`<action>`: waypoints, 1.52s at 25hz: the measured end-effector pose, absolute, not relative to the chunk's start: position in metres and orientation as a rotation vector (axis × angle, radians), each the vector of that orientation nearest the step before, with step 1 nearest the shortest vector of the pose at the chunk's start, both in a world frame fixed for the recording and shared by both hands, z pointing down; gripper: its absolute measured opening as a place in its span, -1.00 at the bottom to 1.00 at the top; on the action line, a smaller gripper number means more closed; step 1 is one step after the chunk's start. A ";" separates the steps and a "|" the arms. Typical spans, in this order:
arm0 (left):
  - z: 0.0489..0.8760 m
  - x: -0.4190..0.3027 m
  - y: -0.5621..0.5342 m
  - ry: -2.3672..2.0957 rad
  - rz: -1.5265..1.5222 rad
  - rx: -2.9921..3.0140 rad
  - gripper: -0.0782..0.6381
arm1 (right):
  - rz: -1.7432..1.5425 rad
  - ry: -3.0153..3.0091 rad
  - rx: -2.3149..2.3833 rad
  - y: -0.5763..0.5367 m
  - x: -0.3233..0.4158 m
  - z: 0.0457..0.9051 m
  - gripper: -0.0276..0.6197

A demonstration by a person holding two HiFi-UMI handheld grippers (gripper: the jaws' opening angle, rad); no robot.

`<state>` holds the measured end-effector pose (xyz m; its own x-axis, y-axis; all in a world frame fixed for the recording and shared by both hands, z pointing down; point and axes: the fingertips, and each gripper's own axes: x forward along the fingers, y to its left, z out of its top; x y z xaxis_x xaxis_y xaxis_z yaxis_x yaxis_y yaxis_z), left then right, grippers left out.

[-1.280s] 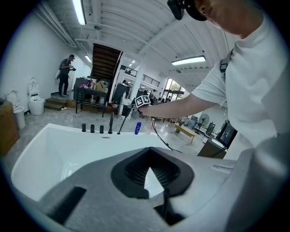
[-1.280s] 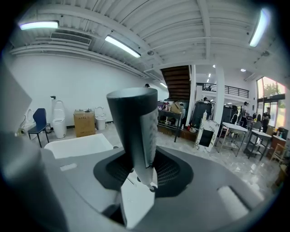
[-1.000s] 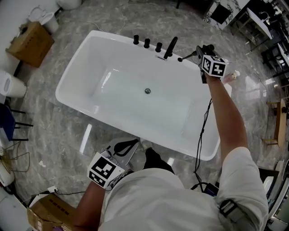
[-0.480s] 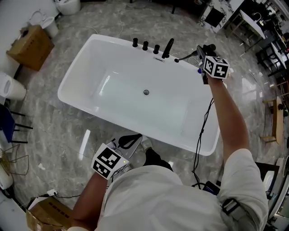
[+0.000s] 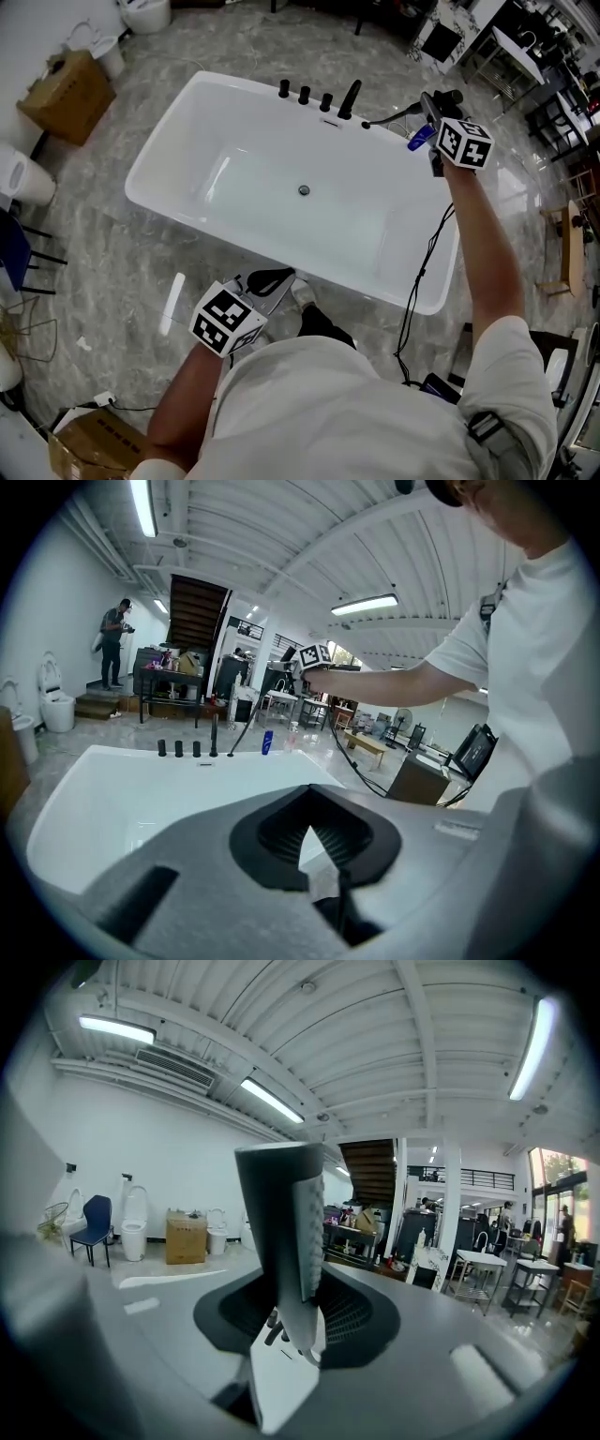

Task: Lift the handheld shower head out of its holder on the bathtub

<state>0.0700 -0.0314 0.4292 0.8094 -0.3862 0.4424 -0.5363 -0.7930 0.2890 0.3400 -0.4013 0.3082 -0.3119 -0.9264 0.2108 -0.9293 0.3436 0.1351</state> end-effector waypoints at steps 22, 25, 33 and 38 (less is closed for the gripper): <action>0.423 0.038 0.029 -0.696 0.467 2.616 -0.76 | -0.163 -2.424 1.696 -0.279 0.315 0.215 -0.47; 0.422 0.033 0.036 -0.698 0.466 2.624 -0.76 | -0.188 -2.425 1.707 -0.265 0.312 0.206 -0.47; 0.421 0.017 0.049 -0.713 0.448 2.638 -0.76 | -0.257 -2.451 1.695 -0.230 0.294 0.175 -0.47; 0.419 0.013 0.057 -0.715 0.444 2.646 -0.76 | -0.304 -2.459 1.686 -0.208 0.286 0.160 -0.47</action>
